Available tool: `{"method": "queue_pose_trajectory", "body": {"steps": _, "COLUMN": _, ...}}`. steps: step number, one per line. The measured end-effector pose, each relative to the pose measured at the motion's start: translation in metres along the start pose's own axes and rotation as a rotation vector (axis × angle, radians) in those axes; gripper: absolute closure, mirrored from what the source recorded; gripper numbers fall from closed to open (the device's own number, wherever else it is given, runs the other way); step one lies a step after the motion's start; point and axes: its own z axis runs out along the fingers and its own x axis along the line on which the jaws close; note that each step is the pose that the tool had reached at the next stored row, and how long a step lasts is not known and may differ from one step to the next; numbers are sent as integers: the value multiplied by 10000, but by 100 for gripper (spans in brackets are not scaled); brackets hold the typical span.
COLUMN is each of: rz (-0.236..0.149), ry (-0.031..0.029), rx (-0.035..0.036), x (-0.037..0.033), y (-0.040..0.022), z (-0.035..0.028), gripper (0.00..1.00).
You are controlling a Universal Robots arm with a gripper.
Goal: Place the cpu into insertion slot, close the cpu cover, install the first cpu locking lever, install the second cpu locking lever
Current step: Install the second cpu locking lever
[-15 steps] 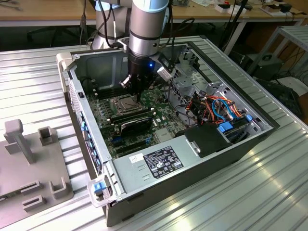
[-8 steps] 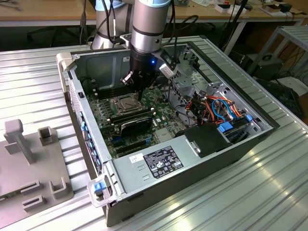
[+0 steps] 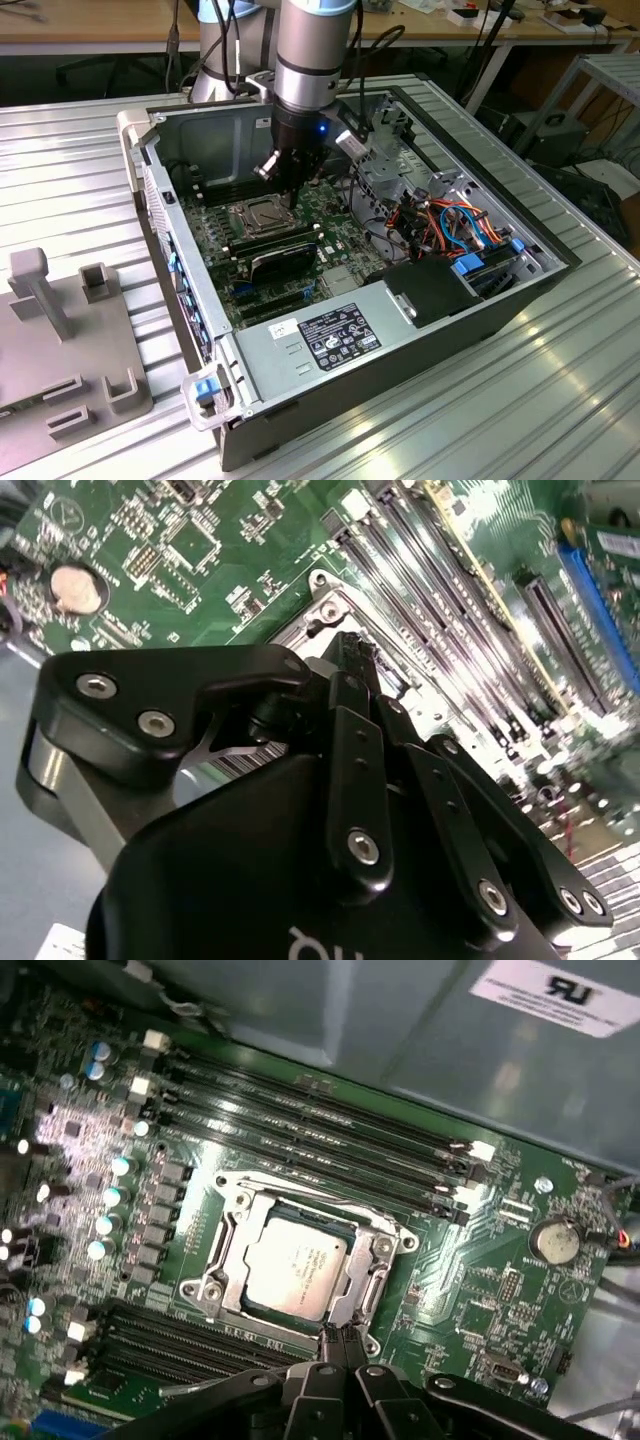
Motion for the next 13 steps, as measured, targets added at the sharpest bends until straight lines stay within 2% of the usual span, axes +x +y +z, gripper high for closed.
{"method": "queue_pose_trajectory", "body": {"steps": 3, "rz": -723, "ry": -47, "rx": 6, "x": 0, "y": 0, "z": 4, "gripper": 89}}
{"method": "queue_pose_trajectory", "body": {"steps": 6, "rz": -1283, "ry": -83, "rx": 11, "x": 0, "y": 1, "z": 8, "gripper": 89}}
{"method": "queue_pose_trajectory", "body": {"steps": 7, "rz": -1628, "ry": -106, "rx": 14, "x": -1, "y": 0, "z": 9, "gripper": 89}}
{"method": "queue_pose_trajectory", "body": {"steps": 13, "rz": -1727, "ry": -108, "rx": 13, "x": -2, "y": 0, "z": 9, "gripper": 89}}
